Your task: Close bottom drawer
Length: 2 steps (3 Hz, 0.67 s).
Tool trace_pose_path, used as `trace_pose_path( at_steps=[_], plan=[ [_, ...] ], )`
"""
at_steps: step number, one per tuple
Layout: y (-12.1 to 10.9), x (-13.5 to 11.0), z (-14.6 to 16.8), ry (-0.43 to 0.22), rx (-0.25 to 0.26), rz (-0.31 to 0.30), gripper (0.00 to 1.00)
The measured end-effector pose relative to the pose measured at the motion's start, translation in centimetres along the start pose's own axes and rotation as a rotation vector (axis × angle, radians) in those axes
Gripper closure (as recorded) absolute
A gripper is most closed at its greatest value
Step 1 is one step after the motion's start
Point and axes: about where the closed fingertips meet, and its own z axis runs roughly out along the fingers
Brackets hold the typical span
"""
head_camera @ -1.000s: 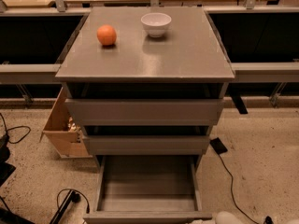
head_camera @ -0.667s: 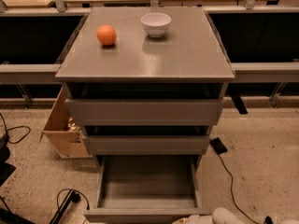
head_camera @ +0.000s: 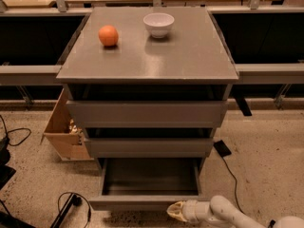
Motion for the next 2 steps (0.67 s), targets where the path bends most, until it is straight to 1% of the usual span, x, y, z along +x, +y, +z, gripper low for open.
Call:
trace_pose_path(
  at_steps=[1,2],
  plan=[
    [-2.3,-0.4,0.3,0.003,0.022,0.001,1.00],
    [-7.1,0.0,0.5,0.032,0.063,0.019,1.00]
  ],
)
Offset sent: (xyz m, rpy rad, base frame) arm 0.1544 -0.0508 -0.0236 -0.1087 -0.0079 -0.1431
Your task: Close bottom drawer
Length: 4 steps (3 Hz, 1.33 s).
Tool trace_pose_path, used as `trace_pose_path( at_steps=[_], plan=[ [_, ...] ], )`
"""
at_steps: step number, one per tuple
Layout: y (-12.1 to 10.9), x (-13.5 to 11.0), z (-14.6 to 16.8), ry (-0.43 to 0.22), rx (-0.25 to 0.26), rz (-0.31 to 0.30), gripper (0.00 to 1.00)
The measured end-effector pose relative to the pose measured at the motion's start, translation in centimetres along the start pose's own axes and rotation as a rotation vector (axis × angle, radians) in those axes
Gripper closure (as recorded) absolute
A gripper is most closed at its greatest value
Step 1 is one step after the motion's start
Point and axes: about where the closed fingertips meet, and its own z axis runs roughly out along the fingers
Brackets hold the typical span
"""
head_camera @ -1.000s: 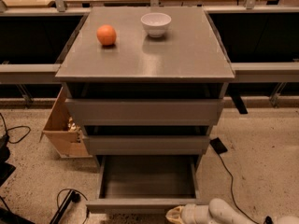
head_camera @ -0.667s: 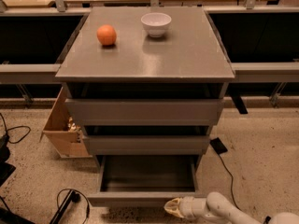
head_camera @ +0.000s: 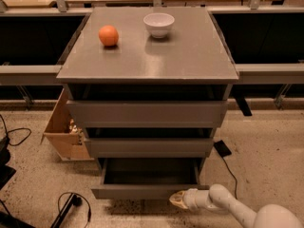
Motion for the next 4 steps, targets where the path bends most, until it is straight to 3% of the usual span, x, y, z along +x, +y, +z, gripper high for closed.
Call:
trace_pose_path(
  at_steps=[1,4],
  plan=[
    [0.2,0.1,-0.1,0.000,0.000,0.000,1.00],
    [-6.6,1.4,0.9,0.056,0.056,0.066,1.00]
  ],
)
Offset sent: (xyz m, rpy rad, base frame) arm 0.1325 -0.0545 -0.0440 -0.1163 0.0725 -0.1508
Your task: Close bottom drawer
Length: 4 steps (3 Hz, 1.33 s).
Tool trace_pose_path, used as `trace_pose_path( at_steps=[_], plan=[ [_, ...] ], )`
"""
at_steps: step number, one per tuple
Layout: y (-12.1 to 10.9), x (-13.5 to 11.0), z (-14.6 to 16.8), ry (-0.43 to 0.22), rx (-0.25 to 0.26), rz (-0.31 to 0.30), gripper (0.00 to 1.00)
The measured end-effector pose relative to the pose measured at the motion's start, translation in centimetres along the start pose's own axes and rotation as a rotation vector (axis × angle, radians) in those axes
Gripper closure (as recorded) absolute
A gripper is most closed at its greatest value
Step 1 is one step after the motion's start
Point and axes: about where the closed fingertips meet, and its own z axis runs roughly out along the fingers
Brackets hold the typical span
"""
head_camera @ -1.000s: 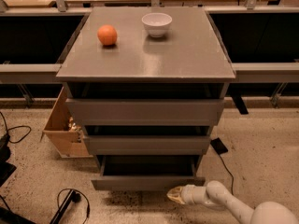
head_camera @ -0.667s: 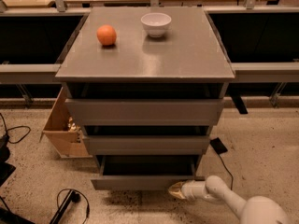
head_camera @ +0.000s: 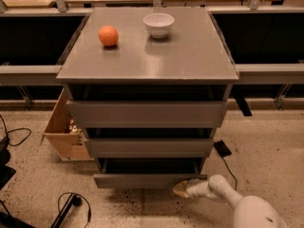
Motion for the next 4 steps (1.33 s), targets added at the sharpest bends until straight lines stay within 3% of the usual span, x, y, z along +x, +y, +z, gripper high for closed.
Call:
trace_pose_path(
  at_steps=[1,2,4],
  plan=[
    [-0.5,0.1,0.0,0.004,0.008,0.006,1.00],
    [-1.4,1.6,-1.3,-0.017,0.042,0.053,0.83],
    [-1.5,1.7,-1.3,-0.018,0.045,0.053,0.37]
  ],
)
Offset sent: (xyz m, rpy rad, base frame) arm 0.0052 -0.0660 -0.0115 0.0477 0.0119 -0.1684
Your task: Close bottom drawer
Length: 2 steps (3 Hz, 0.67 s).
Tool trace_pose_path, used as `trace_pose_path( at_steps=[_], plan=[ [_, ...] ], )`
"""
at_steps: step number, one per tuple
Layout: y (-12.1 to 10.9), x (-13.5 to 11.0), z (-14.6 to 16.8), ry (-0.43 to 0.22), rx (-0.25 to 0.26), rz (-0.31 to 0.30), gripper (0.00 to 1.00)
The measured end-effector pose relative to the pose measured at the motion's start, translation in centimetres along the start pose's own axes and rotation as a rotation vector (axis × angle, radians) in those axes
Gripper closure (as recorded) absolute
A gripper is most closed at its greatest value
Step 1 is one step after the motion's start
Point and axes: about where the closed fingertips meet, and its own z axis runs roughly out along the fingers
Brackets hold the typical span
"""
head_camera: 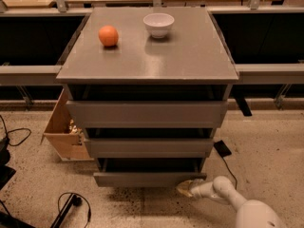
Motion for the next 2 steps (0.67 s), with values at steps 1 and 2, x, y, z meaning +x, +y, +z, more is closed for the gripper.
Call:
trace_pose_path(
  at_steps=[1,2],
  plan=[
    [0.00,0.00,0.00,0.000,0.000,0.000,0.13],
    [0.01,0.00,0.01,0.000,0.000,0.000,0.00]
  ],
)
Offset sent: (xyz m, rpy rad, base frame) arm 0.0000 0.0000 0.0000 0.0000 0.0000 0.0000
